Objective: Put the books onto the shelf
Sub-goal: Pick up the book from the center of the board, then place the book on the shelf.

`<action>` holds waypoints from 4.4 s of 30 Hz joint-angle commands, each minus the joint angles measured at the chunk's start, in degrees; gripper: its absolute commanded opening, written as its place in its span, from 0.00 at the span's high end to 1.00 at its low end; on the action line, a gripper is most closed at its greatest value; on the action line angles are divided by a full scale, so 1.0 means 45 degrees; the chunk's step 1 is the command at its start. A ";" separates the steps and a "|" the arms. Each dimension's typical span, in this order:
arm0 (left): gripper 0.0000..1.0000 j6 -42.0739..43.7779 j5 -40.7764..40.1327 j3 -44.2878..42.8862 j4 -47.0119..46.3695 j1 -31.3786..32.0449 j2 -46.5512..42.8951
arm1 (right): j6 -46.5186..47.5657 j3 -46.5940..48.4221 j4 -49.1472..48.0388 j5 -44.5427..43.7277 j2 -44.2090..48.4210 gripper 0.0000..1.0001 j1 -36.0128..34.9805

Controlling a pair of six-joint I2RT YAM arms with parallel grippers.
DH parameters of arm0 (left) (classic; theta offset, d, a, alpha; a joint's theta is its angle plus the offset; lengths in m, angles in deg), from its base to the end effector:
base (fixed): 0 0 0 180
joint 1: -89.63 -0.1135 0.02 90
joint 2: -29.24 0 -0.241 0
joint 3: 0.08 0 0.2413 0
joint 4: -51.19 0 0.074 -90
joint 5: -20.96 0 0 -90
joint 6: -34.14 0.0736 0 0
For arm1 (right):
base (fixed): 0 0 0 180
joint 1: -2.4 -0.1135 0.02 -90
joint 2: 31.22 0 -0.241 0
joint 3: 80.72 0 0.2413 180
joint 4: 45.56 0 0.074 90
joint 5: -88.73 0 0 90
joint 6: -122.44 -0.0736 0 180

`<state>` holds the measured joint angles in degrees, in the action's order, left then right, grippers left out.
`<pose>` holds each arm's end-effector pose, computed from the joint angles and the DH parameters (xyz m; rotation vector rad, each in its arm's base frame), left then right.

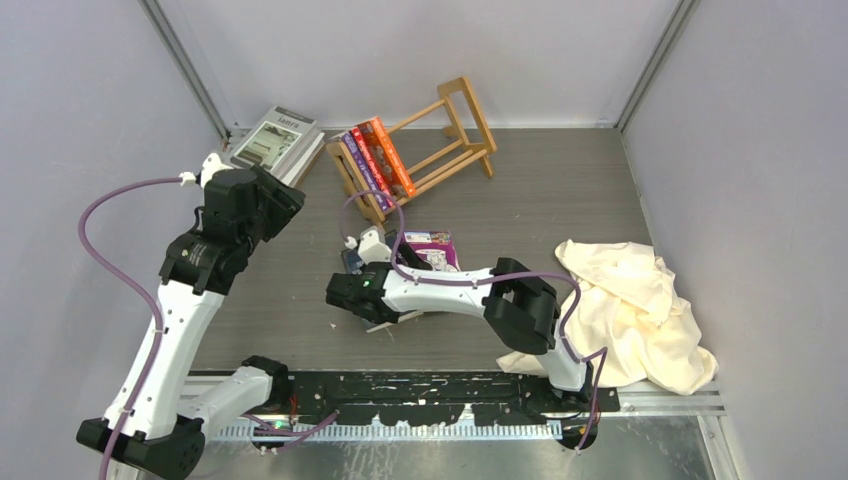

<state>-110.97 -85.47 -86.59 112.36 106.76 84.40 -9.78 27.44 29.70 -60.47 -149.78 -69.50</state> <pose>0.2105 -0.0431 0.3649 -0.8475 1.9240 -0.4713 0.1785 0.3425 0.1702 -0.5096 2.1055 -0.6001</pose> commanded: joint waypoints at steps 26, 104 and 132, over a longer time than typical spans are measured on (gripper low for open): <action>0.42 -0.0162 0.0037 0.0027 -0.0884 -0.0124 0.0081 | -0.0603 -0.1435 -0.0475 0.0720 -0.0287 0.59 0.0624; 0.42 0.0210 -0.0113 -0.1052 -0.2241 -0.0807 0.3214 | 0.9122 0.4748 -1.1905 0.9933 0.1561 0.99 0.7963; 0.42 0.0137 -0.0309 -0.0124 -0.2792 -0.1615 0.3087 | 0.8217 0.1339 -1.5424 1.1398 0.0809 0.99 0.8068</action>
<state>-110.91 -85.56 -87.77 102.50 99.98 99.94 28.89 36.29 -32.79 -9.96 -150.78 -33.20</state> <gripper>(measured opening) 0.578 0.316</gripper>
